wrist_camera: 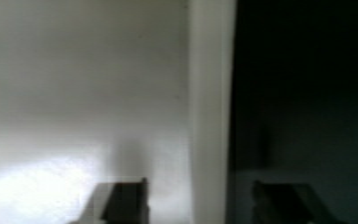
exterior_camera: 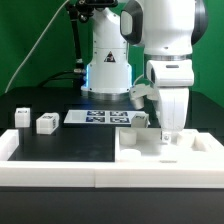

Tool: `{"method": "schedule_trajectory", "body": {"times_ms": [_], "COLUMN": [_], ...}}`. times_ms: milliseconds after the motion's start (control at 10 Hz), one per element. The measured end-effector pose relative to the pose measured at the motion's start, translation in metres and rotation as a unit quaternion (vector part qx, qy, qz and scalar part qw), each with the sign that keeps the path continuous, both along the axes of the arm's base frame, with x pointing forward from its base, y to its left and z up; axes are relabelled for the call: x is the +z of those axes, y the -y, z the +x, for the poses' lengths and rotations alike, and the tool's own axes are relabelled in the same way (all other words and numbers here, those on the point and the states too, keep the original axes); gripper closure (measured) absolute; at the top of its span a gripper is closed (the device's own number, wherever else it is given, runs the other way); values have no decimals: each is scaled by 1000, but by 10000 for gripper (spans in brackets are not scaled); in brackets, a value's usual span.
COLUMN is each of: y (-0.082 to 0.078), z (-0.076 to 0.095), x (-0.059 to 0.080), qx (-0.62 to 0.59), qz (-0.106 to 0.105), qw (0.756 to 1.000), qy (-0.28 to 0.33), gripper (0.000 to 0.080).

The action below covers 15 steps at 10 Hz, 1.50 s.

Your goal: Assemble one leg

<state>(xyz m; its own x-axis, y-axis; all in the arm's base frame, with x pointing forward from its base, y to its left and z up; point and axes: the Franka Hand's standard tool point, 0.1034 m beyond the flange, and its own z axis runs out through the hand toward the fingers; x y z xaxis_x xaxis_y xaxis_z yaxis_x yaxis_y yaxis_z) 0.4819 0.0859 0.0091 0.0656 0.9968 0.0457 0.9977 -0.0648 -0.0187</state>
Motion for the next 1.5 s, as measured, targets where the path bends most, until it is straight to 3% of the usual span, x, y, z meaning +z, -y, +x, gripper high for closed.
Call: {"method": "schedule_trajectory", "body": {"times_ms": [100,200,300,400,700,900,1200,1500], "y": [0,0,0,0,0,-2,-5,-5], "z": [0,0,0,0,0,-2,-23,-26], "x": [0,0,0,0,1,20,48,49], "qx": [0,0,0,0,-1,-29,-54,-71], "qz": [0,0,0,0,0,-3,-8,-8], "qw": [1000,1000,1000,1000,1000,1000,998,997], "qy": [0,0,0,0,0,11,24,23], "gripper": [403,221,221,164,150,150,150,150]}}
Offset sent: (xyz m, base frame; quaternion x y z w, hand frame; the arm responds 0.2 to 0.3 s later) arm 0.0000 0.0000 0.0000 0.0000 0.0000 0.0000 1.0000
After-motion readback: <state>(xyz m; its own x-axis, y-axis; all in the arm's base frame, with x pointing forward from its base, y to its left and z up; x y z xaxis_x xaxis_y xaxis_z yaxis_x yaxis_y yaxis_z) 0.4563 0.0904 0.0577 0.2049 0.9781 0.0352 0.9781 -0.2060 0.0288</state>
